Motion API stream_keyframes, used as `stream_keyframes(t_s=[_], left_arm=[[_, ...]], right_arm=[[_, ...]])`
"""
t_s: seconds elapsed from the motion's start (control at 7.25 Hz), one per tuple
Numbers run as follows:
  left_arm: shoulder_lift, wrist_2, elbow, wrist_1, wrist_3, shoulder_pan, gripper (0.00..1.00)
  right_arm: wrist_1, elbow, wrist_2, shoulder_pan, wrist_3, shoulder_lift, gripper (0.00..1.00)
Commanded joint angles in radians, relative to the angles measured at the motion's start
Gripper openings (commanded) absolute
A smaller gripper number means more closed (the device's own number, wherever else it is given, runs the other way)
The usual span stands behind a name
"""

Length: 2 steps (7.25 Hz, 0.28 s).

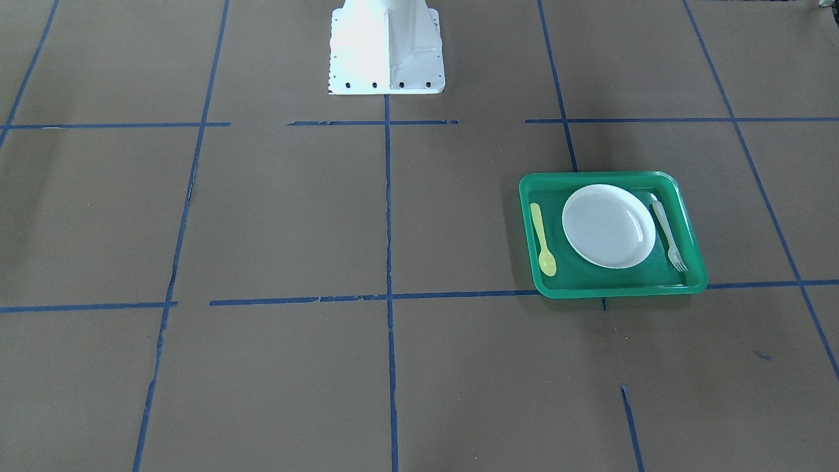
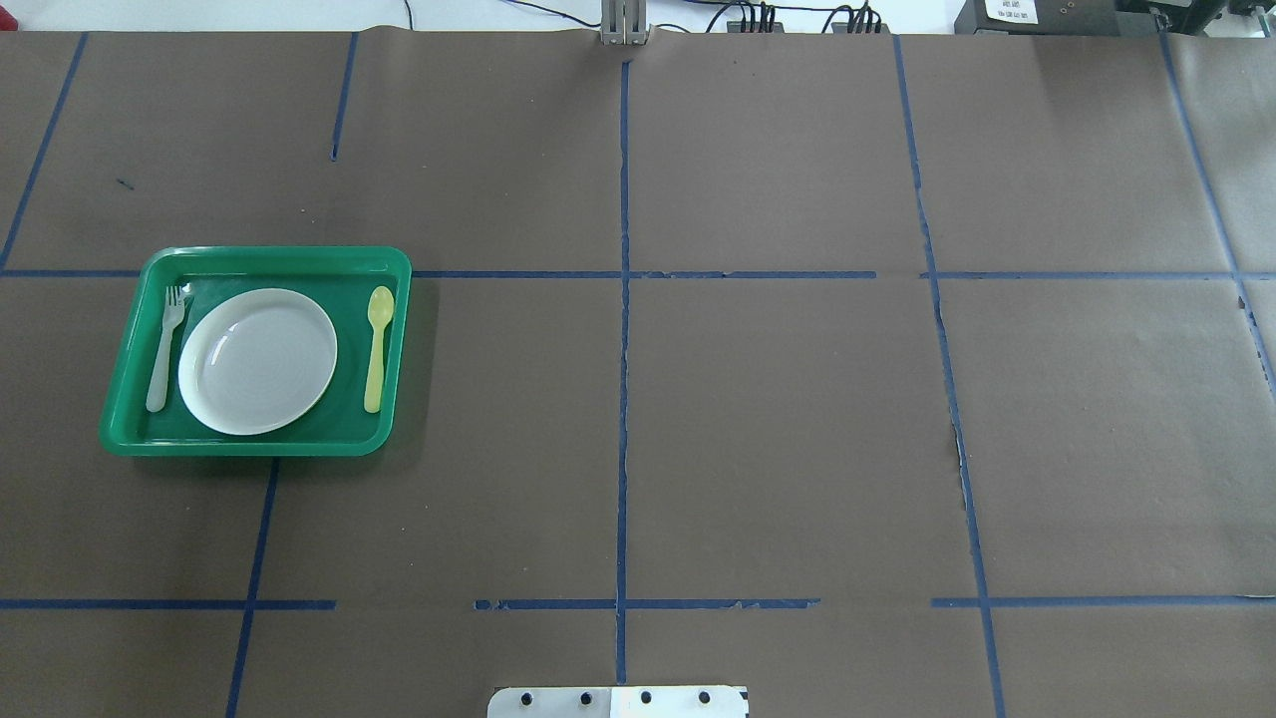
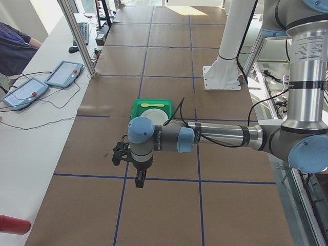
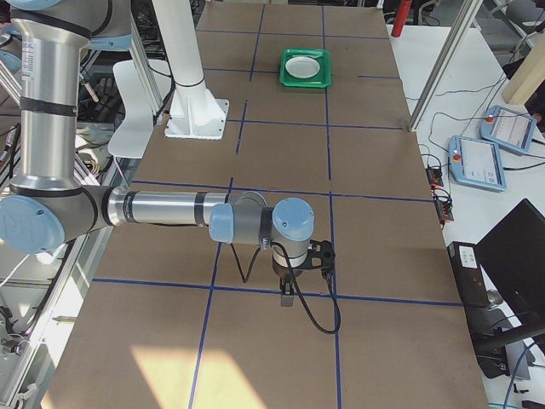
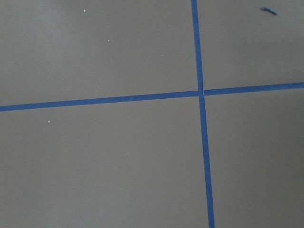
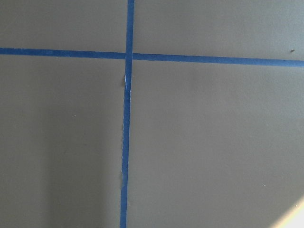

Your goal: Place fork

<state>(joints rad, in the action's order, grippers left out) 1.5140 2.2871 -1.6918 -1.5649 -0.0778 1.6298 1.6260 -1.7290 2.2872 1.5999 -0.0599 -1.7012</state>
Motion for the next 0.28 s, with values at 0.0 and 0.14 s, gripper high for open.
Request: stream_keyframes(t_s=[0.0, 0.14], left_arm=[[0.0, 0.0, 0.0, -0.001, 0.0, -0.001, 1.0], [0.0, 0.0, 0.0, -0.001, 0.001, -0.001, 1.0]], right_arm=[[0.0, 0.0, 0.0, 0.0, 0.0, 0.0, 1.0], [0.0, 0.0, 0.0, 0.0, 0.0, 0.0, 1.0]])
